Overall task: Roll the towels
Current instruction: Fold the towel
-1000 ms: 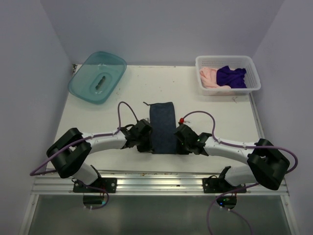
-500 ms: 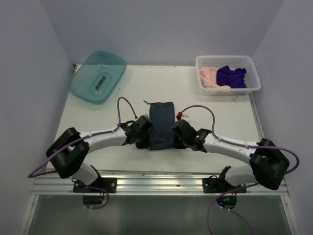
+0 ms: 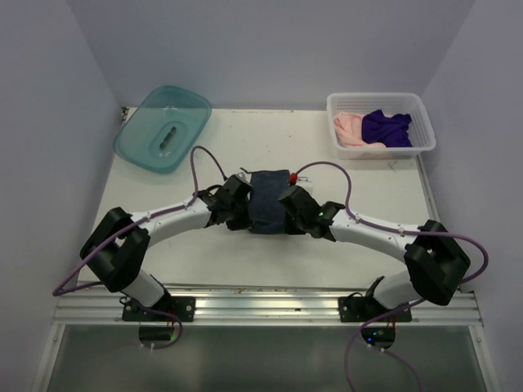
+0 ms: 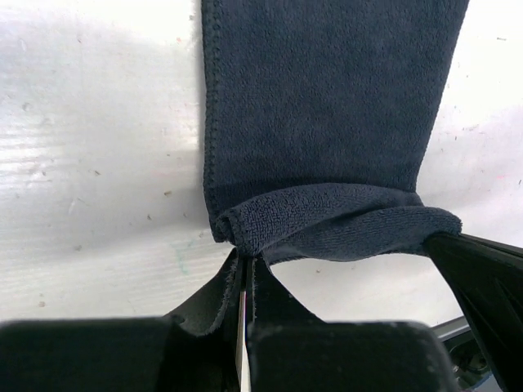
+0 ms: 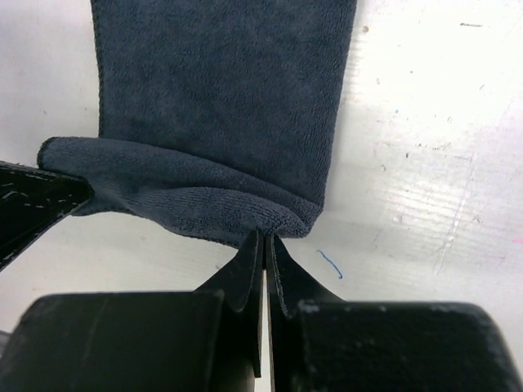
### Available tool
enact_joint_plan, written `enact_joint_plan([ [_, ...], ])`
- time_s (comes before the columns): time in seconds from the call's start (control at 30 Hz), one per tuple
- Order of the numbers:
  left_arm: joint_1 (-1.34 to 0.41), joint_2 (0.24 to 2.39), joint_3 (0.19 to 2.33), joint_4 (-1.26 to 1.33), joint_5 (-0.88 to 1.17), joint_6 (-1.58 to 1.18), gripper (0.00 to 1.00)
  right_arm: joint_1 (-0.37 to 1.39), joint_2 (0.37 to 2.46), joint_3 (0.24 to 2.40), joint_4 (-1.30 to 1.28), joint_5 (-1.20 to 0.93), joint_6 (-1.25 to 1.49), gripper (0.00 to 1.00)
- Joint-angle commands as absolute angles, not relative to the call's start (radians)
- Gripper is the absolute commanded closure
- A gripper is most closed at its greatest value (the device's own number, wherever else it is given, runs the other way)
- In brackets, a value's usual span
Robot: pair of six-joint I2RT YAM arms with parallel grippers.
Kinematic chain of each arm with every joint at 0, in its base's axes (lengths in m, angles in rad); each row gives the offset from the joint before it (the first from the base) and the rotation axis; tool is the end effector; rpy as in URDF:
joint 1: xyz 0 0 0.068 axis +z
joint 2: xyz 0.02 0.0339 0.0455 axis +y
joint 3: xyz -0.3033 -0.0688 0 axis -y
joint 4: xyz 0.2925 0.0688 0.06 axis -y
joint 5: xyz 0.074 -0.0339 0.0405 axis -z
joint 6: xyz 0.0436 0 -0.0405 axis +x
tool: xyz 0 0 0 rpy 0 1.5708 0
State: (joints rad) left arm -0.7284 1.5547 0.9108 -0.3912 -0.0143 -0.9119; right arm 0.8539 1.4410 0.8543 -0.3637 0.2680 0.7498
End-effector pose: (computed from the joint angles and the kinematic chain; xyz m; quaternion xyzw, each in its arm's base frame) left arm 0.2579 -0.2293 0.1880 -0.0902 0.9601 -0.1888 0.1856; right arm 0.2222 0.2374 0.2079 -0.0084 0.9446 0.1289 0.3018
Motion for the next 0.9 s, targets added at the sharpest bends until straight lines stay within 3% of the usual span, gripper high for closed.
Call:
enact_joint_plan([
  [0.0,-0.696,1.560,0.943,-0.376,-0.006,-0.884,1.00,0.838,1.469,0.913,-0.362,0.314,0.724,1.00],
  [0.23,-0.670,1.546,0.917,-0.368,0.092,-0.858,1.00,0.830,1.441,0.897,-0.367,0.292,0.730,1.00],
  [0.53,-0.687,1.480,0.787,-0.359,0.184,-0.854,1.00,0.845,1.378,0.721,-0.322,0.120,0.802,1.00],
  [0.57,-0.689,1.480,0.781,-0.357,0.189,-0.851,0.97,0.853,1.378,0.715,-0.318,0.109,0.805,1.00],
  [0.6,-0.687,1.480,0.773,-0.356,0.195,-0.845,0.80,0.857,1.384,0.707,-0.319,0.101,0.805,1.00],
  [0.67,-0.693,1.477,0.764,-0.357,0.184,-0.842,0.65,0.867,1.394,0.707,-0.333,0.097,0.808,0.89],
  [0.7,-0.699,1.471,0.761,-0.359,0.180,-0.844,0.57,0.867,1.394,0.706,-0.337,0.101,0.808,0.77],
  [0.8,-0.709,1.471,0.755,-0.373,0.152,-0.844,0.55,0.867,1.379,0.698,-0.342,0.129,0.818,0.67],
  [0.87,-0.716,1.473,0.746,-0.368,0.144,-0.845,0.55,0.867,1.370,0.698,-0.334,0.133,0.822,0.66],
])
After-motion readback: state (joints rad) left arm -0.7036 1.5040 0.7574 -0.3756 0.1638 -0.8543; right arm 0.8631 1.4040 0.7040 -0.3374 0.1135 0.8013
